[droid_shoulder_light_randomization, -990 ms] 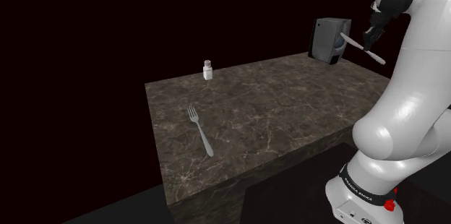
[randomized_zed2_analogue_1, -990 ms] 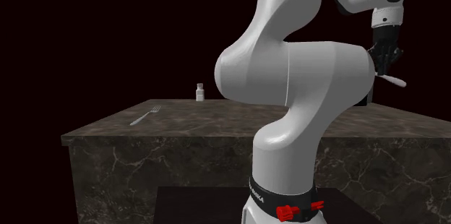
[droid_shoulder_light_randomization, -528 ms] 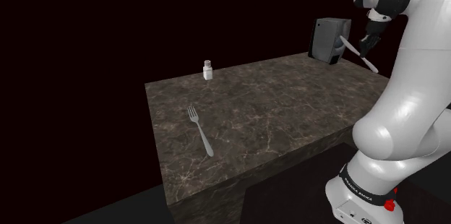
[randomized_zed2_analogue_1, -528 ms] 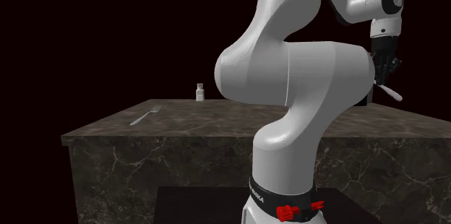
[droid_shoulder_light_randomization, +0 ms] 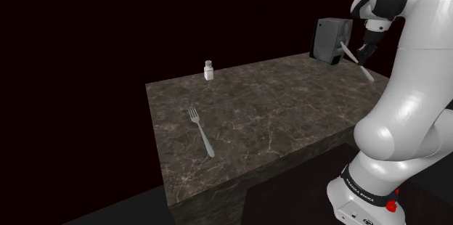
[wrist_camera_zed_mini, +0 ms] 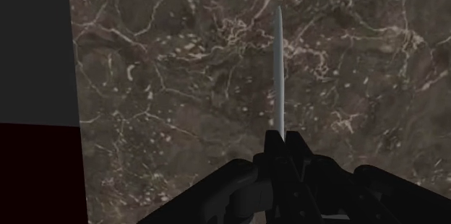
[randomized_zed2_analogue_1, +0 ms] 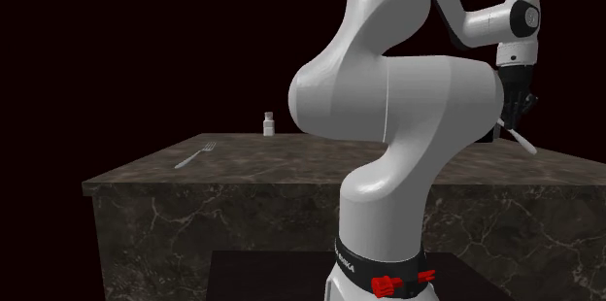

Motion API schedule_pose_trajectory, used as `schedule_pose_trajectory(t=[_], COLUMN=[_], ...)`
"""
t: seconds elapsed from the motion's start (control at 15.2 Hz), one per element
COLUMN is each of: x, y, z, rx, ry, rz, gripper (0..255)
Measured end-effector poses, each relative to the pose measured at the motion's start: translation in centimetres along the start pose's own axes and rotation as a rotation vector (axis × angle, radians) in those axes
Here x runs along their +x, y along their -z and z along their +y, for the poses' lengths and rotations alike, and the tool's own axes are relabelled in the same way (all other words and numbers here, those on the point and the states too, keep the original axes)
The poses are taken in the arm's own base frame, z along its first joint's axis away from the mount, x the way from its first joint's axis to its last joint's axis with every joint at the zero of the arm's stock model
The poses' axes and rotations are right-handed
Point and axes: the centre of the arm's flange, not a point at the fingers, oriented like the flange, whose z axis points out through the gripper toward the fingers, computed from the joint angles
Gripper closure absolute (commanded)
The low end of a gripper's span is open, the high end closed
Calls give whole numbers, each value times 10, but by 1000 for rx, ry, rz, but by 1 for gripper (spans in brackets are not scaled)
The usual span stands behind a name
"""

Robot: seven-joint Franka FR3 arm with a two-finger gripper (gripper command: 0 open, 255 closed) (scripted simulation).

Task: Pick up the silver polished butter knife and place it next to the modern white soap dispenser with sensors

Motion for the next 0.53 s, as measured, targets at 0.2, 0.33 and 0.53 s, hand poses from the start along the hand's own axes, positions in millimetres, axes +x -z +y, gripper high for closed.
schedule_pose_trajectory(t=[0.2, 0.33, 0.53], x=[0, 1, 4], y=[-14, -21, -32], z=[-1, -1, -2], rx=[-1, -4, -7], ry=[0, 1, 1], rz=[1, 7, 9], gripper=[255, 255, 255])
